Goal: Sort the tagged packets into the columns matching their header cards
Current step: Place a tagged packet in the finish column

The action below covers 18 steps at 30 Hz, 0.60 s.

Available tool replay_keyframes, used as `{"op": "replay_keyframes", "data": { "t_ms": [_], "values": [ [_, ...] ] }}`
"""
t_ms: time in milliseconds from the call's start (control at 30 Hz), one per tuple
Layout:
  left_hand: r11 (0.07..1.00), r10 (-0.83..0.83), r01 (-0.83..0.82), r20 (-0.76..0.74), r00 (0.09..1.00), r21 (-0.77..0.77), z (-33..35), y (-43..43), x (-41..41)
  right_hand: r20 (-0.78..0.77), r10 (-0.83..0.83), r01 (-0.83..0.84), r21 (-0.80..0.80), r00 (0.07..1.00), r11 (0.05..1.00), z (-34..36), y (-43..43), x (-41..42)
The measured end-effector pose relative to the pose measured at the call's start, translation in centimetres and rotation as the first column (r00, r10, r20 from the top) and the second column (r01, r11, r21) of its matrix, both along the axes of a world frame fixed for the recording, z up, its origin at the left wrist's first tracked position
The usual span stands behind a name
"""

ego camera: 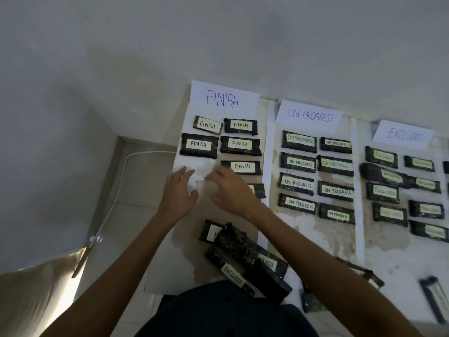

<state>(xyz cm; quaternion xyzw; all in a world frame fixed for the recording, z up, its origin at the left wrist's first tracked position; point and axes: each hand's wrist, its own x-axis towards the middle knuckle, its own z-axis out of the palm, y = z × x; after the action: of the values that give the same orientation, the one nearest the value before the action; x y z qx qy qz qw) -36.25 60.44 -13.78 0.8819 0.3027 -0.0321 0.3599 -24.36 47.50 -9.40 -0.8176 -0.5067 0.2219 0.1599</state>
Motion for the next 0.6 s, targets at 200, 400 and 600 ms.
{"op": "replay_keyframes", "data": {
  "t_ms": [200,400,600],
  "values": [
    [0.986,-0.024,0.021,-0.017,1.0,-0.164,0.7,-6.7,-4.4,0.085,-0.062,0.095,-0.475,0.994,0.875,-0.9,-9.2,-6.6],
    [0.973,0.067,-0.066,-0.004,0.998,-0.221,1.4,-9.9,-6.1,0.086,-0.069,0.096,-0.355,0.994,0.93,-1.4,-10.8,-7.7],
    [0.891,0.171,-0.14,0.034,0.985,-0.432,3.4,-10.8,-5.7,-0.378,-0.563,0.524,-0.211,0.735,0.825,1.5,-10.7,-4.2]
  ]
}}
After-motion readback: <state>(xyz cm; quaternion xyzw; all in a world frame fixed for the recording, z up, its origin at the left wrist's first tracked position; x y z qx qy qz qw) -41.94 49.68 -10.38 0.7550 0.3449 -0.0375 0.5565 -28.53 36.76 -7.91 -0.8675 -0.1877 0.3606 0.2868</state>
